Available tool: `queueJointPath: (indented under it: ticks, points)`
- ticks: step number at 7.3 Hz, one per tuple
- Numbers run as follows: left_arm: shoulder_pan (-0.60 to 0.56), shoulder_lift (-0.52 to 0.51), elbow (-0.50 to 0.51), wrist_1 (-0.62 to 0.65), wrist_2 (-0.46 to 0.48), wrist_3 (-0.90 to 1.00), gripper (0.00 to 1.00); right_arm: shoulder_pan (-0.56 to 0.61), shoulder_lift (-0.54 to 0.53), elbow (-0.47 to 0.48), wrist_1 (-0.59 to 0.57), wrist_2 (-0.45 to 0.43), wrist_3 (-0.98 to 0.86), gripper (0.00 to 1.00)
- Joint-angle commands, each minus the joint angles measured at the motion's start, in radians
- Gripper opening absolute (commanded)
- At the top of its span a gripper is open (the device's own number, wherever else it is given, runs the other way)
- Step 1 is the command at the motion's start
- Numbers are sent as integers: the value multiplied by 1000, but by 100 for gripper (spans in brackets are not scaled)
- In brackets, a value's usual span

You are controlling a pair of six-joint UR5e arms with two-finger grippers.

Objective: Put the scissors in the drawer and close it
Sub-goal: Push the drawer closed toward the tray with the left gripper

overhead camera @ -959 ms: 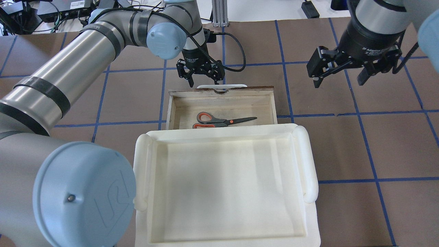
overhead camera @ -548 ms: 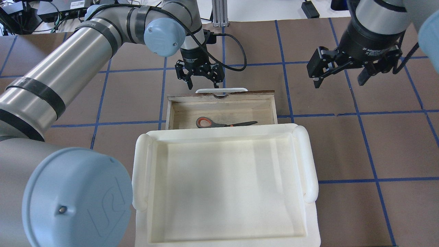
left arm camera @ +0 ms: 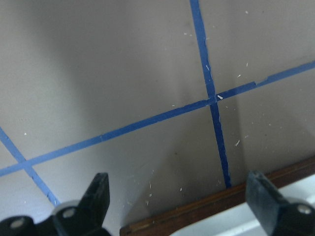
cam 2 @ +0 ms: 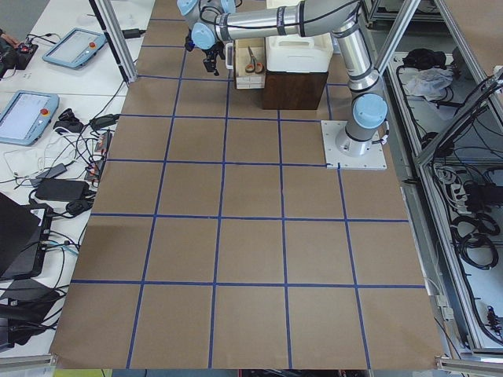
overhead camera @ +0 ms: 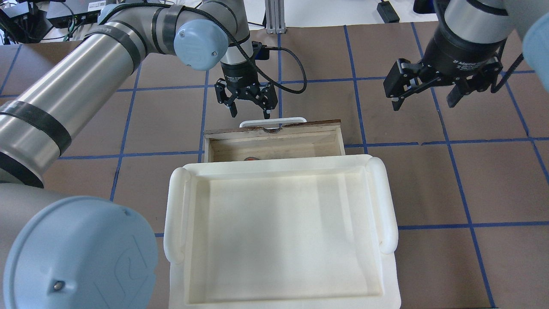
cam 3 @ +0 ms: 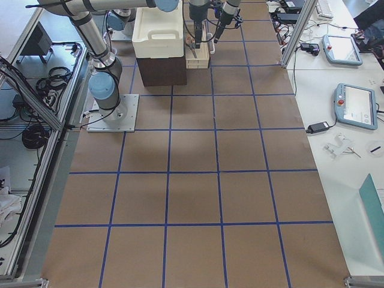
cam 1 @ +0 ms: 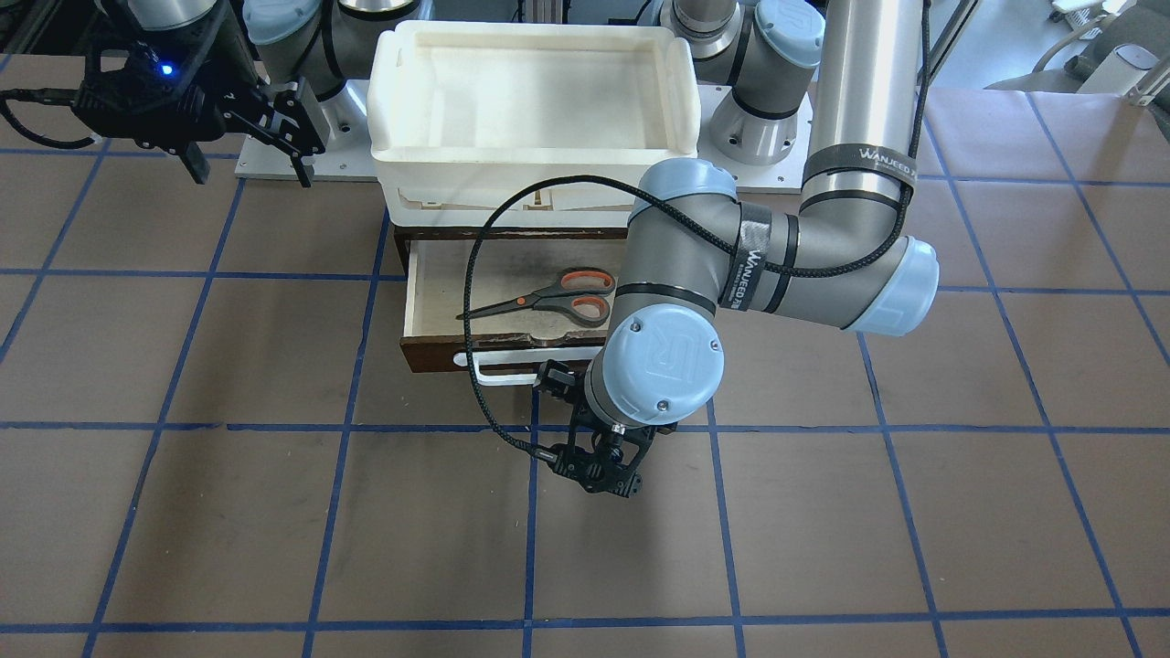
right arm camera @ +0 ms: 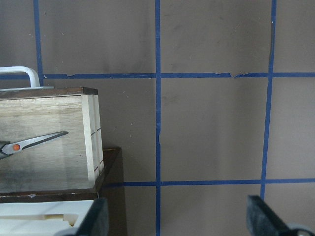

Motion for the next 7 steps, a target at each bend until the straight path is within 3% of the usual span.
queueJointPath:
  ticks: [1,7]
  points:
    - [1,40,-52,-9,26,45,100,-1,0,0,0,0,0,100]
    - [1,78,-95,-43,25,53,100,-1,-2,0,0,0,0,100]
